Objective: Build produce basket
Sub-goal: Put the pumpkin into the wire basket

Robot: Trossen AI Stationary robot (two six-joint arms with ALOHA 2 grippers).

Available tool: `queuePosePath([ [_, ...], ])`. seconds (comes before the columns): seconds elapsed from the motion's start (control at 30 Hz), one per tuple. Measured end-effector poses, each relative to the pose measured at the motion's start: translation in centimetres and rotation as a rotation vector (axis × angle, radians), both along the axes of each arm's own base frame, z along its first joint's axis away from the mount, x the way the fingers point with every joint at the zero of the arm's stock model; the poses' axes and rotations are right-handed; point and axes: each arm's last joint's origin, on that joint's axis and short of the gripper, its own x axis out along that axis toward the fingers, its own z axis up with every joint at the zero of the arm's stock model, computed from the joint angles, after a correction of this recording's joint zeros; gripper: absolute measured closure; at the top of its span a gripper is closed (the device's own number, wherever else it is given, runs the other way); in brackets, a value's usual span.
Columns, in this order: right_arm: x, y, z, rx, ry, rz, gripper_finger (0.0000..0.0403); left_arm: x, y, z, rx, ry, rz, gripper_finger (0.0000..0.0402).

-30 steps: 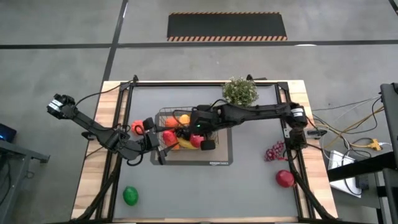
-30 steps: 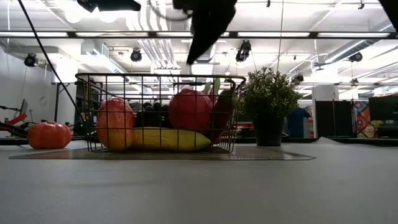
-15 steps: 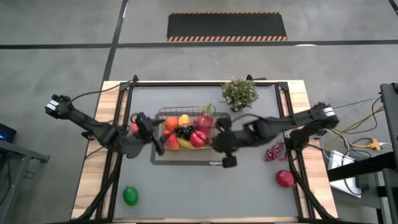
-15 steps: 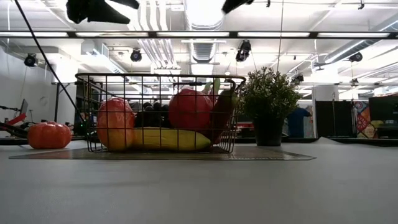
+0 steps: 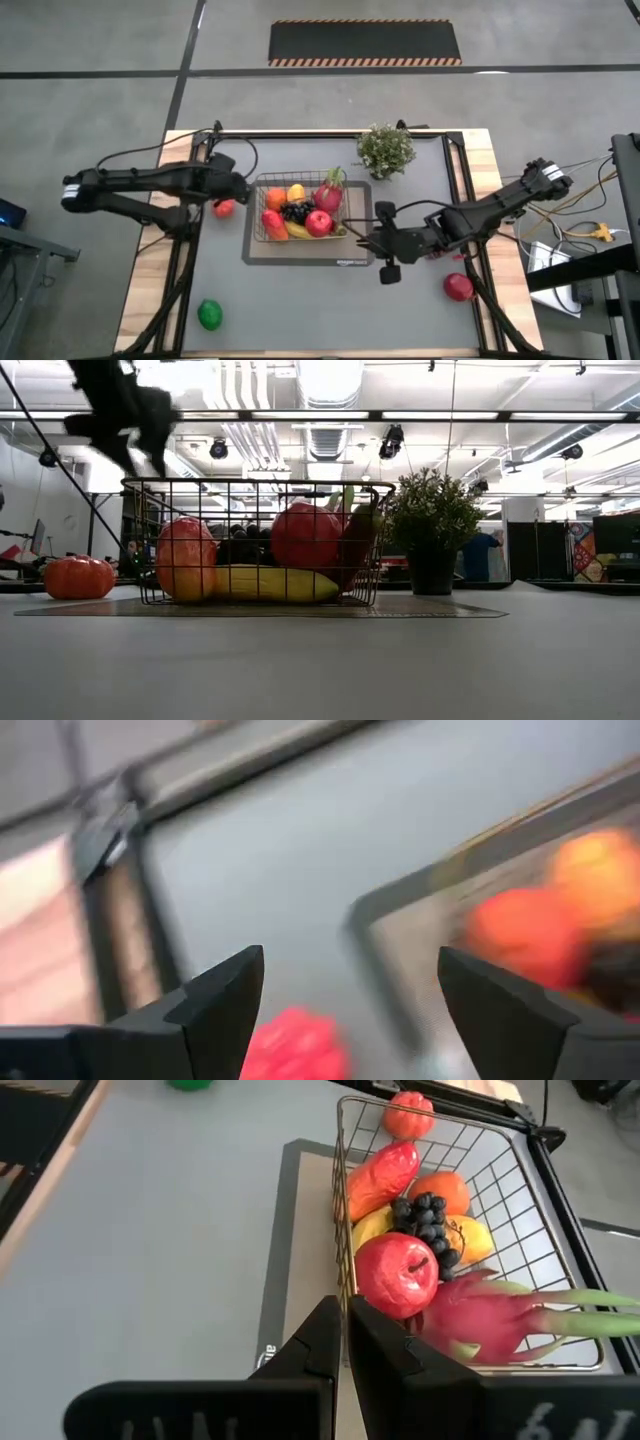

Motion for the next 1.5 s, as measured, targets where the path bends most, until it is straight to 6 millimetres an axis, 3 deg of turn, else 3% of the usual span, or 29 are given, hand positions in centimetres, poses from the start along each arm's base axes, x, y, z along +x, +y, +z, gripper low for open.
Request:
queuePosePath([
  [0.2, 0.0, 0.1, -0.3, -0.029, -0.02, 0.002, 0.039, -0.2, 1.5, -3.1, -0.098, 0.133, 0.121, 0.0121],
  [0.43, 0.0, 0.0, -0.6, -0.039, -0.013, 0.006, 0.039, -0.5, 1.8, -5.9, -0.172, 0.222, 0.194, 0.0121],
  [0.67, -0.1, 0.0, -1.0, -0.045, 0.001, 0.006, 0.039, -0.7, 1.7, -6.7, -0.203, 0.216, 0.234, 0.0117],
  [0.97, -0.2, 0.0, -1.4, -0.044, 0.008, 0.002, 0.039, -1.1, 1.5, -8.0, -0.258, 0.224, 0.254, 0.008],
  [1.23, -0.2, 0.0, -1.4, -0.046, 0.009, 0.004, 0.039, -1.1, 1.4, -8.7, -0.284, 0.214, 0.249, 0.0079],
  [1.5, -0.2, 0.0, -1.4, -0.045, 0.009, 0.003, 0.039, -1.4, 1.3, -10.7, -0.291, 0.203, 0.244, 0.0079],
])
